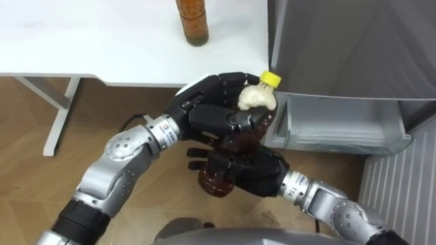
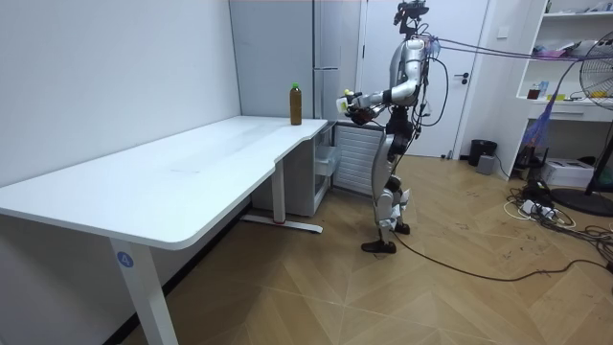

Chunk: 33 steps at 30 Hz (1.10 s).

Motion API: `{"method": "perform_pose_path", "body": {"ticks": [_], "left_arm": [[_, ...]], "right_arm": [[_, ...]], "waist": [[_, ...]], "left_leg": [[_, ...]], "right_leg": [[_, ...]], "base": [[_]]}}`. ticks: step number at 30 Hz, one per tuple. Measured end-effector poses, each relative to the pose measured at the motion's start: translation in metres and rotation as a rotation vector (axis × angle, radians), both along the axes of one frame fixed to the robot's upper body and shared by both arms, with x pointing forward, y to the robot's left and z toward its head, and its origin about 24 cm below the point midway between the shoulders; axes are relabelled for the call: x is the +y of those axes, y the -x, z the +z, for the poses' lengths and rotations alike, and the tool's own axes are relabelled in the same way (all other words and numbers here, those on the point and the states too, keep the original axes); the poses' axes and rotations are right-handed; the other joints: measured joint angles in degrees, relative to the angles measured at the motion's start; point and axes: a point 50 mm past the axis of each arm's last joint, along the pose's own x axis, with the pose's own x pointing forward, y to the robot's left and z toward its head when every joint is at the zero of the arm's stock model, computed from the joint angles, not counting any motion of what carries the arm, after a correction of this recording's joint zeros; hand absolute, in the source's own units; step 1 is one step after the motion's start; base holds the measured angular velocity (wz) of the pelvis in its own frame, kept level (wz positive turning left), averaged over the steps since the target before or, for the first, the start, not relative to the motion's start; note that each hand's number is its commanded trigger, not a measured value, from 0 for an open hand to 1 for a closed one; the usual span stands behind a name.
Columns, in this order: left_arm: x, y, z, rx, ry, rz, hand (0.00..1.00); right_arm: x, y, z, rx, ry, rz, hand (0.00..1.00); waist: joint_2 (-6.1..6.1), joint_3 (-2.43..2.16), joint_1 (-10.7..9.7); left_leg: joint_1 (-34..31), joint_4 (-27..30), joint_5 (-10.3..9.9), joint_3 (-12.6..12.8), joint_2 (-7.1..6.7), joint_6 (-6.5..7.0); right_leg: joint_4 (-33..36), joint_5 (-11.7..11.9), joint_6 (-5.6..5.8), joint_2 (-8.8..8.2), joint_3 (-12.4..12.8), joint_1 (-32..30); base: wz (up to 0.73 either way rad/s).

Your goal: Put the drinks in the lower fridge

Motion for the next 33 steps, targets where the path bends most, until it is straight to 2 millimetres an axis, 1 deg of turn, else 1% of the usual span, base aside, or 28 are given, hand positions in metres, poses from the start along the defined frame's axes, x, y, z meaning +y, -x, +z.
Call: {"method": "perform_pose_path", "body": {"ticks": [1,2,3,4,12,16,21,27,30,32,33], "left_arm": [[0.0,0.0,0.0,0.002,0.0,0.007,1.0],[0.0,0.0,0.0,0.002,0.002,0.008,0.88],[0.0,0.0,0.0,0.001,0.002,0.008,0.17],[-0.001,0.0,0.0,0.002,0.003,0.009,0.0],[0.003,-0.002,0.001,0.001,0.008,0.04,0.0],[0.005,-0.003,0.002,0.0,0.011,0.051,0.0],[0.005,-0.004,0.003,-0.006,0.012,0.055,0.0],[0.002,-0.004,0.021,-0.08,0.01,0.038,0.0],[0.003,-0.005,0.034,-0.135,0.009,0.027,0.0],[0.004,-0.005,0.047,-0.189,0.008,0.017,0.0],[0.005,-0.005,0.05,-0.199,0.002,0.015,0.0]], "right_arm": [[0.0,0.0,0.0,0.002,0.0,-0.003,1.0],[0.0,0.0,0.0,0.002,0.0,-0.004,1.0],[0.0,0.0,0.0,0.003,0.001,-0.004,1.0],[-0.001,0.0,-0.001,0.004,0.005,-0.006,1.0],[-0.003,-0.001,-0.001,-0.006,0.029,-0.022,1.0],[-0.003,-0.001,-0.001,-0.015,0.028,-0.027,1.0],[-0.004,-0.001,-0.001,-0.024,0.028,-0.029,1.0],[-0.007,-0.005,0.005,-0.094,-0.005,-0.034,1.0],[-0.007,-0.008,0.011,-0.132,-0.031,-0.035,1.0],[-0.008,-0.012,0.016,-0.174,-0.051,-0.034,1.0],[-0.008,-0.012,0.017,-0.184,-0.052,-0.033,1.0]], "waist": [[-0.01,0.0,0.0],[-0.03,0.02,0.0],[-0.04,0.03,0.0],[-0.06,0.03,0.0],[0.0,0.08,0.0],[0.43,0.21,0.0],[0.79,0.18,0.0],[1.1,0.16,0.0],[1.14,0.12,0.0],[1.16,0.08,-0.1],[1.18,0.08,0.0]], "left_leg": [[0.0,0.0,0.0,0.0,-0.01,0.0],[0.0,0.0,0.0,0.0,-0.02,0.0],[0.0,0.0,0.0,0.0,-0.02,0.0],[0.0,0.0,0.0,0.0,-0.02,0.0],[-0.1,0.2,0.0,0.1,0.04,0.01],[-0.5,0.6,0.0,0.1,0.08,0.04],[-0.9,1.1,-0.1,0.0,0.11,0.15],[-0.9,1.1,-0.2,-0.2,0.11,0.22],[-1.3,1.3,-0.2,-0.3,0.18,0.21],[-1.6,1.5,-0.2,-0.3,0.15,0.22],[-1.6,1.6,-0.2,-0.3,0.15,0.24]], "right_leg": [[0.0,0.0,-0.01,0.0,0.0,0.0],[0.0,0.0,-0.02,-0.01,0.0,0.0],[0.0,0.0,-0.03,0.0,0.0,0.0],[0.0,0.0,-0.05,0.0,0.0,0.0],[0.0,0.1,-0.13,0.04,0.1,0.1],[0.1,0.1,-0.16,0.05,0.1,0.2],[0.2,0.1,-0.15,0.06,0.1,0.1],[0.3,0.1,-0.13,0.07,0.0,-0.1],[0.3,0.1,-0.1,0.15,0.0,-0.5],[0.3,0.1,-0.1,0.1,-0.1,-0.4],[0.3,0.1,-0.1,0.08,-0.1,-0.4]], "base": [[0.0],[0.0],[0.0],[0.0],[0.0],[0.0],[0.01],[0.0],[0.0],[0.0],[0.0]]}}
